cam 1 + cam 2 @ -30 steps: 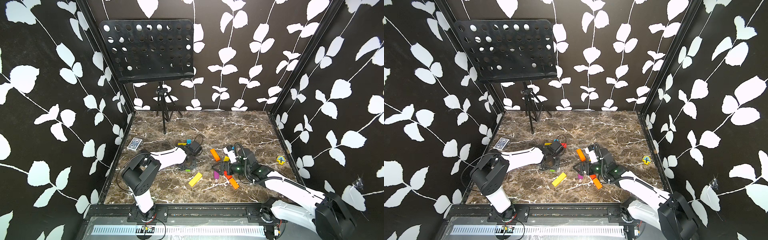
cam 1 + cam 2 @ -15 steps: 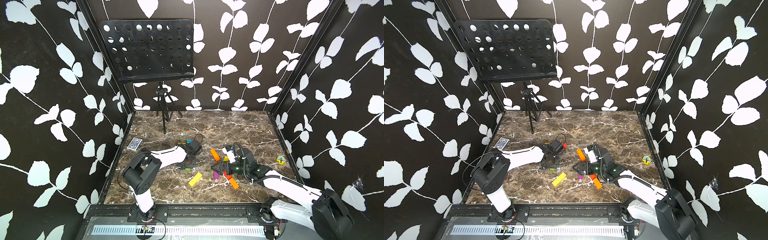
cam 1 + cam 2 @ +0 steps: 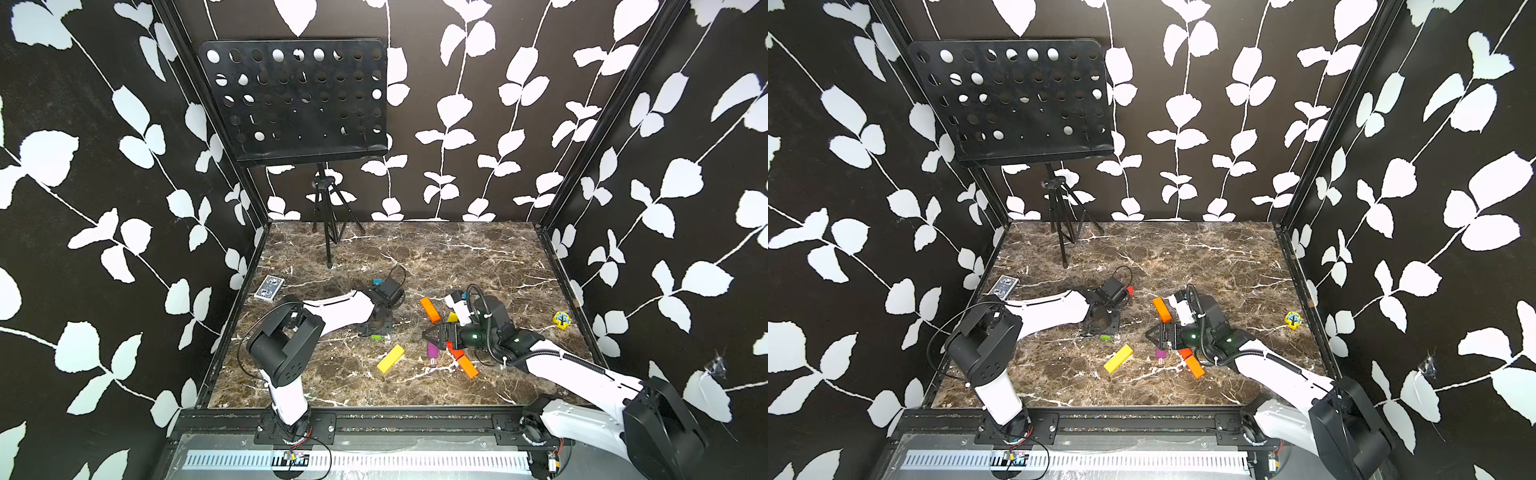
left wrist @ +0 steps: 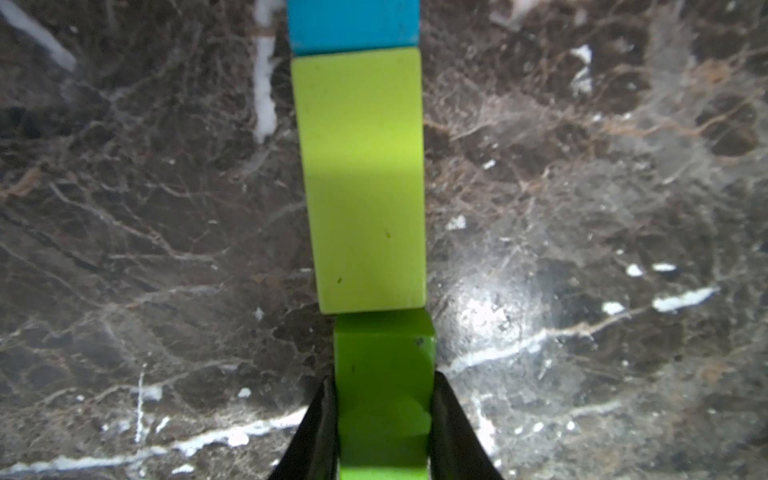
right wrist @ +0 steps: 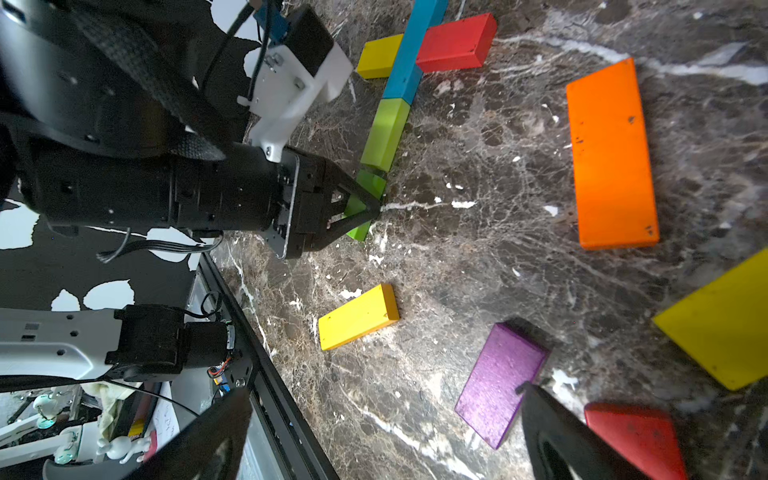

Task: Assemble the letter t with building blocks
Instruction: Assemble the building block at the center of the board.

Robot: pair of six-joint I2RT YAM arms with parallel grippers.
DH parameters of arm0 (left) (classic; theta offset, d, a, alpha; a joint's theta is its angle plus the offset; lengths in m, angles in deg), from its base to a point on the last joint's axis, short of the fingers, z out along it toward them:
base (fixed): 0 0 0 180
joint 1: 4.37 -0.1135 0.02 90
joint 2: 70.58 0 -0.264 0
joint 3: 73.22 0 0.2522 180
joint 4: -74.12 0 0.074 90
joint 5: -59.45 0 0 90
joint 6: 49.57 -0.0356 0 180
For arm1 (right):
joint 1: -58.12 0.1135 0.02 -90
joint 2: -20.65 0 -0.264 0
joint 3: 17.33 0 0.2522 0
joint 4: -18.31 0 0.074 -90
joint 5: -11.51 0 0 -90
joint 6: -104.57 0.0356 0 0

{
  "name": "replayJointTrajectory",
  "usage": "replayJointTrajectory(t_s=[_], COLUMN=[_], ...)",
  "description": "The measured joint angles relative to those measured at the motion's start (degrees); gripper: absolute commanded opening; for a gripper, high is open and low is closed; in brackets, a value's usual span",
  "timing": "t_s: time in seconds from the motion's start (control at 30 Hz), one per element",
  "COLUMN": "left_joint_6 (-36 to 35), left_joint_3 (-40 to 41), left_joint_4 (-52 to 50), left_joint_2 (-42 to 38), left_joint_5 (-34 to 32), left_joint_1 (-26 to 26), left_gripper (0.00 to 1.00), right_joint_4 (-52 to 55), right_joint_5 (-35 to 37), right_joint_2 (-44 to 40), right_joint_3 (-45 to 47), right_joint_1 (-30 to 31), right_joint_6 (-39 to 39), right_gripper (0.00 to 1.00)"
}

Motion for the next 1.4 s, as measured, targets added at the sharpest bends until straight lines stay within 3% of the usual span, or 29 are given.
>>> replayJointTrajectory(t_s=[1.0, 1.4], left_joint_6=[0.0, 0.02], left_joint_3=[-1.2, -1.2], left_joint_4=[-0.5, -0.5], left_joint_2=[0.94, 1.07], left_joint_5=[-0.07, -0.09], left_joint_1=[-0.59, -0.61], left_gripper=[0.24, 0.4], right_joint_4=[-1.25, -1.29], right_joint_5=[-0.15, -0.15], right_joint_2=[-0.17, -0.17], right_joint_3=[1.11, 1.46], right_joint_1=[-0.04, -0.04], right_joint_6=[0.42, 0.46], right_gripper=[0.99, 0.99])
